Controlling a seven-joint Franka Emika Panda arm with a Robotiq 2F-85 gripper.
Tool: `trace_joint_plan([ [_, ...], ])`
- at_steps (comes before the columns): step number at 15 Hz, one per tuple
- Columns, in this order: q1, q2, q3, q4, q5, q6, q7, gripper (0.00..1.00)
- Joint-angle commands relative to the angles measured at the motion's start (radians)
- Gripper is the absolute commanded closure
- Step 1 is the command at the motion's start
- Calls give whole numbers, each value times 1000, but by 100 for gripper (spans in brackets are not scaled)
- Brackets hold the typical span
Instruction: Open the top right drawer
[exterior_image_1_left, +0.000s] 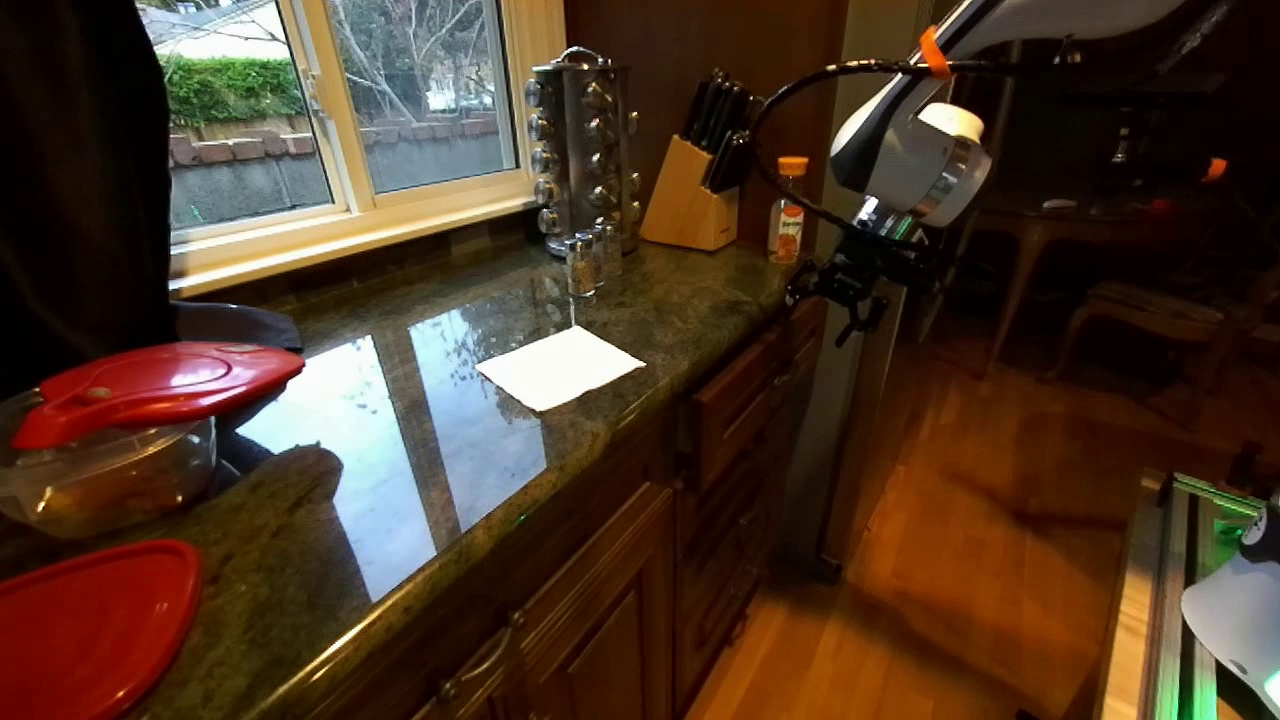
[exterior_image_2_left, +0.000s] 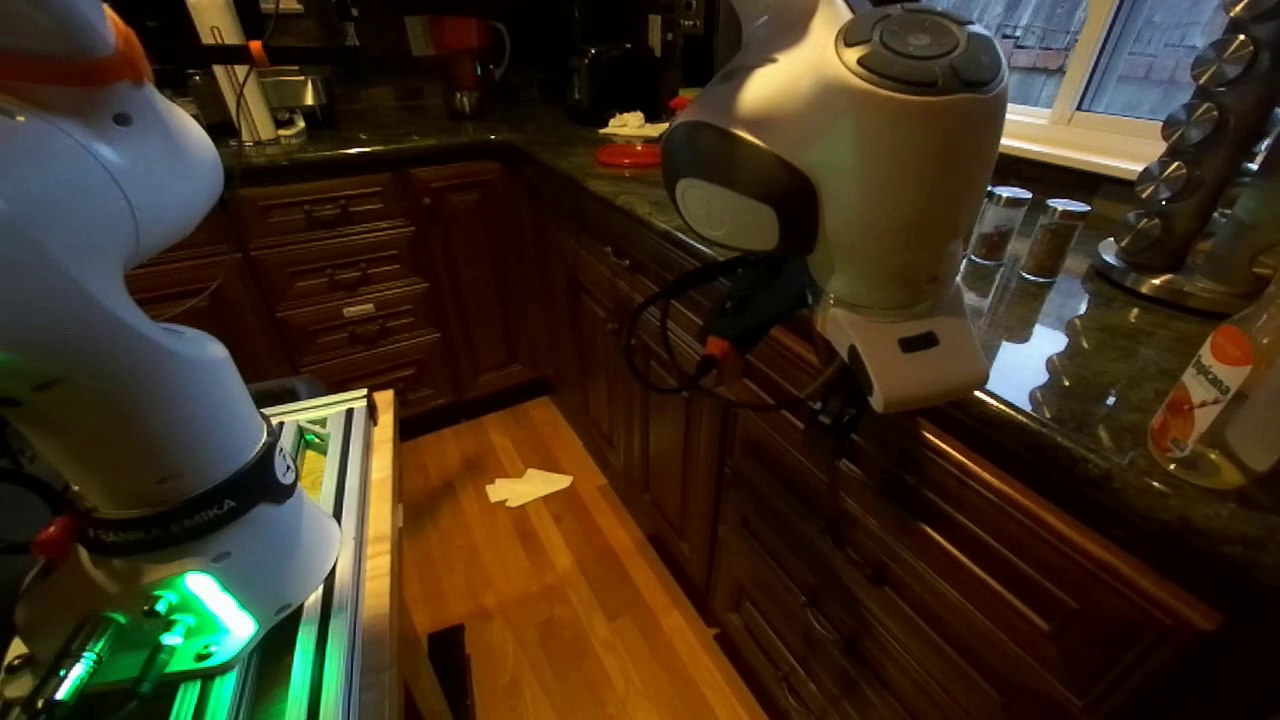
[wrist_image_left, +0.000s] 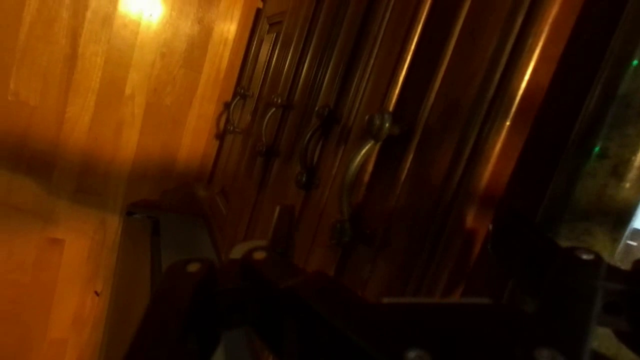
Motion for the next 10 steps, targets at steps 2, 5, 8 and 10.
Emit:
trace_joint_plan([
  [2,68,47,-49,36,16,19,129,0],
  [5,92,64,-65,51,5,16,207,0],
  [8,105,77,-70,68,15,17,244,0],
  [10,111,85,-75,78,12,16,272,0],
])
